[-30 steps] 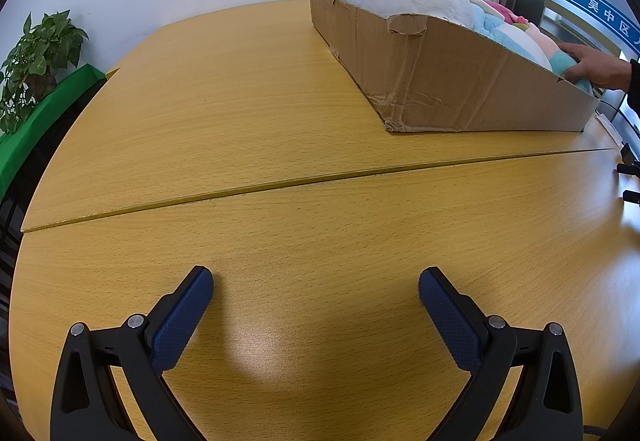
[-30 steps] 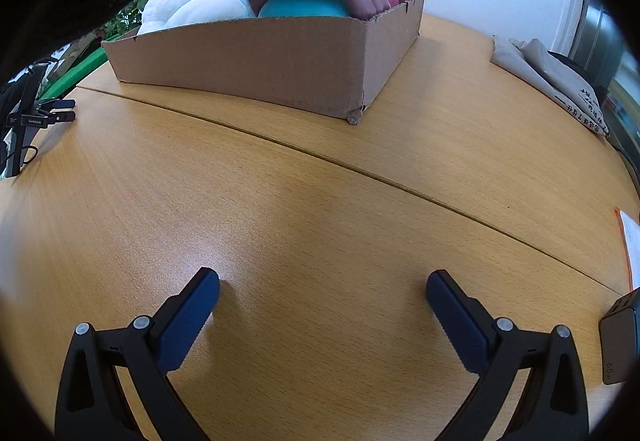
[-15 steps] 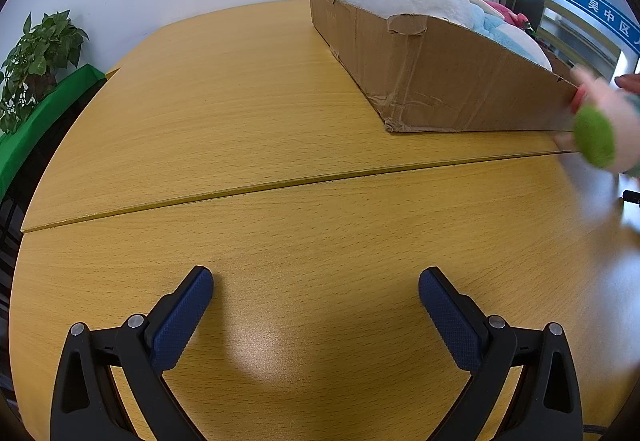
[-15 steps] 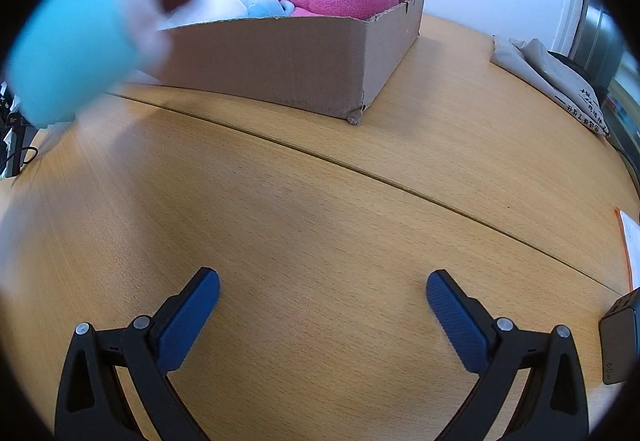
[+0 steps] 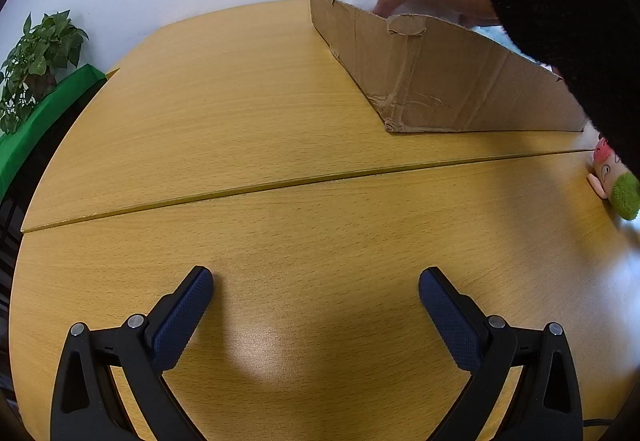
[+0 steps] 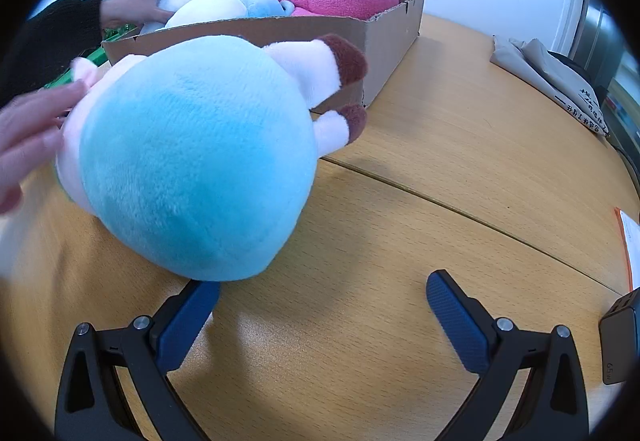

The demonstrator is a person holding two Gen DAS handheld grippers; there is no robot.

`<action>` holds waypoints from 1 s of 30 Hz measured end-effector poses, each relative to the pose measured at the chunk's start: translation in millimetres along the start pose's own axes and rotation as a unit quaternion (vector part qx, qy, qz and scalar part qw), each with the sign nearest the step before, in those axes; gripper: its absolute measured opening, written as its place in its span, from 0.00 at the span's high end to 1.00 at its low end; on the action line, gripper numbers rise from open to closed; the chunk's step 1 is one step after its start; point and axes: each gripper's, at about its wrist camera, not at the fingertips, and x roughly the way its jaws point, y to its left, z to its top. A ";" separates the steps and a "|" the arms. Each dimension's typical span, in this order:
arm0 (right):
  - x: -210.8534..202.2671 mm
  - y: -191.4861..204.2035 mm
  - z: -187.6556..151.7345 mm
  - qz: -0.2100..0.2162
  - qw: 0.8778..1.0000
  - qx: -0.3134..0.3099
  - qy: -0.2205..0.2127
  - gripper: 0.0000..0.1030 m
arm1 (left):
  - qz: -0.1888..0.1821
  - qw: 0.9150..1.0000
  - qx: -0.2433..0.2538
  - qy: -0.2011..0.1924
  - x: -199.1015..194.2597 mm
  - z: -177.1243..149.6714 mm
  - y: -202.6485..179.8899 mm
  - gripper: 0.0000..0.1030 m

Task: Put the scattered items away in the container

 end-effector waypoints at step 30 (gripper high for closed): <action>2.4 -1.0 -0.1 0.000 1.000 0.000 0.000 0.00 | 0.000 1.000 -0.001 0.001 -10.7 1.2 -5.9 0.00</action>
